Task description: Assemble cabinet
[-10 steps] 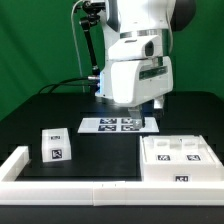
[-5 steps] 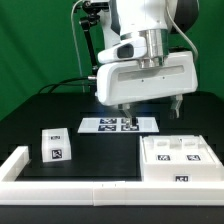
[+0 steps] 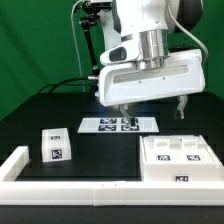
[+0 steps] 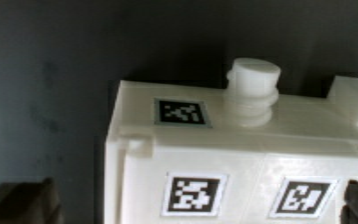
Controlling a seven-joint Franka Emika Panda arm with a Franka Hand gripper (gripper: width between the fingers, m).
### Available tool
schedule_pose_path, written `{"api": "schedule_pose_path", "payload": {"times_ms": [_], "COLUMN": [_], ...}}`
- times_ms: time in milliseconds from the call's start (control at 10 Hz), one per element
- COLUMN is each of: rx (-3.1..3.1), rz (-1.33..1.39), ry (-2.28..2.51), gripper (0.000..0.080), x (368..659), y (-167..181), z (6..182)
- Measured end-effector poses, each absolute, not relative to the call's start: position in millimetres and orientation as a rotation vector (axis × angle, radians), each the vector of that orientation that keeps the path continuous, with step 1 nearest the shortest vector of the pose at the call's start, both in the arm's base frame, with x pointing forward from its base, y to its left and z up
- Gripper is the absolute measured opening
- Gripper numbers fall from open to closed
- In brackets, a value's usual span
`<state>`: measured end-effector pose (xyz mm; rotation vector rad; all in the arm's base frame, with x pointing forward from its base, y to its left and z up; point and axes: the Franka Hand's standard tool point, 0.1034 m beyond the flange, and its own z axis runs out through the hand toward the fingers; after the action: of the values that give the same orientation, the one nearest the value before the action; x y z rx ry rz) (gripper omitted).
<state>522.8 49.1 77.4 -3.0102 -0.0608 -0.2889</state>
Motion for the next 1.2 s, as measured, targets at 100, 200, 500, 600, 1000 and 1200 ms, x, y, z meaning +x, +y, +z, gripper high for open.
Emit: {"api": "schedule_pose_path", "payload": {"times_ms": [100, 200, 500, 600, 1000, 1200], "rx": [-3.004, -2.997, -2.988, -2.985, -2.982, -2.979], "rz": [-0.29, -0.289, -0.314, -0.323, -0.318, -0.327], "ry": [-0.001, 0.047, 0.012, 0.01, 0.007, 0.008], "gripper": [0.0797, 0.0797, 0.0797, 0.0797, 0.0797, 0.0797], "x": [518.3, 515.0, 508.5, 507.8, 506.3, 511.2], "y": [54.1, 59.1, 75.4, 77.0, 75.1, 73.0], "z": [70.3, 65.8, 49.3, 43.1, 19.3, 9.0]}}
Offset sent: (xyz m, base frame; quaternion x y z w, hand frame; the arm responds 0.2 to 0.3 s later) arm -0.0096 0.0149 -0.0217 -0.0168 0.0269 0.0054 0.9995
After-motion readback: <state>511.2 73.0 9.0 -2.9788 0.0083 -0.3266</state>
